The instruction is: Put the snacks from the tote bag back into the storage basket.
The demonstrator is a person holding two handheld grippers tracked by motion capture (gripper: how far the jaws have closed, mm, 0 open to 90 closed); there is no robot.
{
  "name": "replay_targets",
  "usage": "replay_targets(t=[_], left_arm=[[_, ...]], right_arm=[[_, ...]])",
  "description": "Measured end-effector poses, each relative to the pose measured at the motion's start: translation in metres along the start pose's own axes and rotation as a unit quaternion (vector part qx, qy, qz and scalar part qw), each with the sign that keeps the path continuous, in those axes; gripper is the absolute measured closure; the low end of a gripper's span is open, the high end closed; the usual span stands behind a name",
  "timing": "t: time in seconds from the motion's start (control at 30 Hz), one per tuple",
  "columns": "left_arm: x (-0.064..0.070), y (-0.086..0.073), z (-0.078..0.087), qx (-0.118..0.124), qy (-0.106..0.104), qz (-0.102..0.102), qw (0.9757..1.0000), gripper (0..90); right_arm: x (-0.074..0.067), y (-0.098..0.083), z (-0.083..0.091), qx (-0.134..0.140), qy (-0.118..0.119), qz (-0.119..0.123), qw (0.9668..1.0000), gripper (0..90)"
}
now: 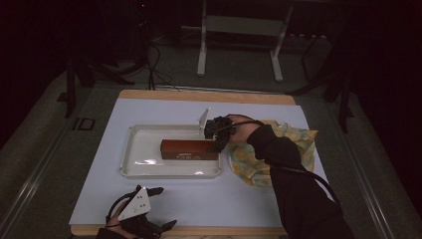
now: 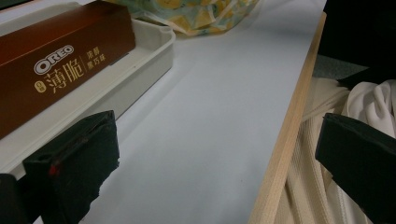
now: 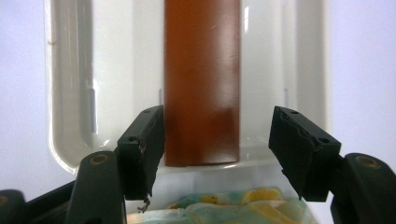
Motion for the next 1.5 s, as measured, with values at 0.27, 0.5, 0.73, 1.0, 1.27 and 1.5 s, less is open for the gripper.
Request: replay_targets(t=[0.27, 0.5, 0.73, 1.0, 1.27, 1.5], left_arm=[[0.0, 0.0, 0.0, 0.0, 0.0, 0.001, 1.0, 0.0], [-0.001, 0.0, 0.0, -0.001, 0.0, 0.001, 1.0, 0.0], [0.0, 0.0, -0.001, 0.002, -0.001, 0.004, 1.0, 0.0], [-0.001, 0.0, 0.0, 0.001, -0.001, 0.004, 1.0, 0.0], [-0.001, 0.001, -0.001, 0.002, -0.001, 0.005, 1.0, 0.0], [-0.001, 0.0, -0.001, 0.001, -0.001, 0.006, 1.0, 0.0]], right_arm=[[0.006, -0.003, 0.02, 0.023, -0.016, -0.034, 0.999, 32.5], [0.015, -0.013, 0.04, 0.044, -0.044, -0.07, 0.9956, 23.1], [0.021, -0.026, 0.049, 0.054, -0.061, -0.106, 0.991, 15.0], [0.024, -0.046, 0.061, 0.079, -0.068, -0.141, 0.9845, 10.4], [0.023, -0.07, 0.072, 0.104, -0.096, -0.18, 0.9734, 10.4], [0.02, -0.084, 0.078, 0.119, -0.115, -0.199, 0.9659, 10.4]])
Point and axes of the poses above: each handheld gripper's, and its own axes: z roughly backward along the jaws, y roughly out of its top, x roughly to its right, the point moved 10 cm from there along -z, roughly forward along the jaws, and after that the axes turned 7 degrees about -y, right-handed, at the moved point
